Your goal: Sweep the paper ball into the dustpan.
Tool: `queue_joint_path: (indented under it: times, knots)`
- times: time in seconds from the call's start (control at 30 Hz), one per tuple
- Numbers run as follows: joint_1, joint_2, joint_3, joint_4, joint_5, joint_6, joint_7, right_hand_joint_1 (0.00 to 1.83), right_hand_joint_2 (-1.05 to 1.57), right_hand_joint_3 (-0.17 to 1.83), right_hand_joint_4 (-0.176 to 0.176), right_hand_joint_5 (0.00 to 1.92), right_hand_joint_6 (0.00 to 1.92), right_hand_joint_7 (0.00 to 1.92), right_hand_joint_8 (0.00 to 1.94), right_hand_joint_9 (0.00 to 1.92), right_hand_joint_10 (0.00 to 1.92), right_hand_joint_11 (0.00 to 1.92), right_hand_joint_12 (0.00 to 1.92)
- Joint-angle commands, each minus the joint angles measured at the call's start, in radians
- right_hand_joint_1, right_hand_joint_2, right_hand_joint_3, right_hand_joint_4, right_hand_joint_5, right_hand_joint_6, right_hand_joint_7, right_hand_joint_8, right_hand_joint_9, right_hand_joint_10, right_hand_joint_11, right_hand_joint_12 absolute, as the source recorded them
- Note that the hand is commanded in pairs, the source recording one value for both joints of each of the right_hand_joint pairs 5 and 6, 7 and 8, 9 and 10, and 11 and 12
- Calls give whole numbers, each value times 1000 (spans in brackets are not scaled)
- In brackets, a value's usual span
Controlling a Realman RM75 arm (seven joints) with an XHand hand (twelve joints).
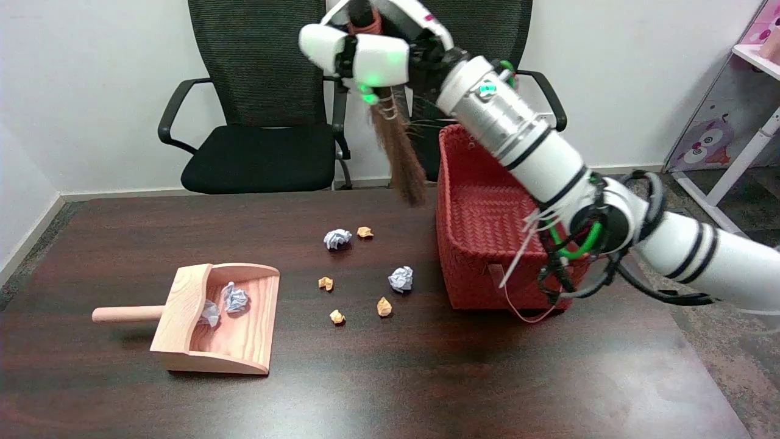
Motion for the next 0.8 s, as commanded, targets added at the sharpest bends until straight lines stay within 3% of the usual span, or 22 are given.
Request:
queue_joint_path:
  times: [0.03,0.53,0.8]
  knots:
    - [68,-244,-96,186,-21,-2,-106,930,1083,1341,176,1920,1920,1920,1920,1920,1920,1920,1920]
    - [-35,-255,-79,254,-27,-77,-163,901,1101,1432,176,1920,1920,1920,1920,1920,1920,1920,1920]
    - [-209,-244,-59,235,16,-153,-170,890,1119,1446,176,1920,1920,1920,1920,1920,1920,1920,1920]
